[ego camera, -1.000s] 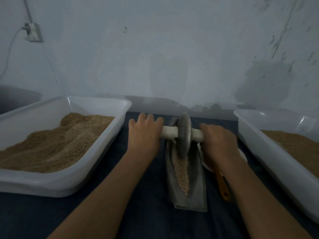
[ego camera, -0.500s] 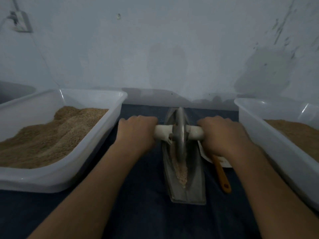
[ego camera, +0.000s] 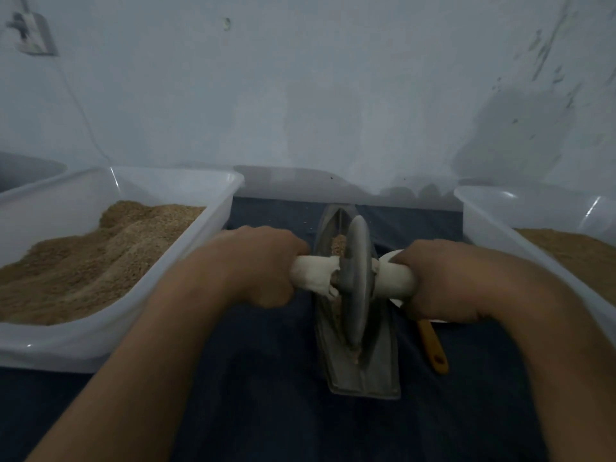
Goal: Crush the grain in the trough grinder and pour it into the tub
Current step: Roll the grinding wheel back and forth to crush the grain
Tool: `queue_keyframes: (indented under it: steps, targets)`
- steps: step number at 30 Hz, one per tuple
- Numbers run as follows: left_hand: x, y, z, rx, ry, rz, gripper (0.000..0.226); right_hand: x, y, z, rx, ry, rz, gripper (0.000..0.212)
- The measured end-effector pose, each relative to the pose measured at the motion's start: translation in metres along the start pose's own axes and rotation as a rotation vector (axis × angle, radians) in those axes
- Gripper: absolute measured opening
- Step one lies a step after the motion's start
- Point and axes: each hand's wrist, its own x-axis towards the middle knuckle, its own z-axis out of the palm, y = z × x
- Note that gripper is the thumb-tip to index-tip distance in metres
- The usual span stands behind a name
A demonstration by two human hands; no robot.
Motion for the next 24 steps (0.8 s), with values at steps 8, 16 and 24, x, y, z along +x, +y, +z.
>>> queue_keyframes:
  steps: [8,16,24]
  targets:
    - [0.037,0.007,0.04,0.125,0.552,-0.157,0.018,0.036,-0.01,0.03,-0.139,0.606,0.131,0.016]
    - [-0.004,-0.002,-0.005,-0.001,-0.063,0.024,0.023,-0.007,0.001,-0.002,-0.024,0.018,-0.034,0.028]
    - [0.023,0.006,0.023,0.101,0.288,-0.132,0.018,0.025,-0.009,0.016,-0.142,0.425,0.089,0.026]
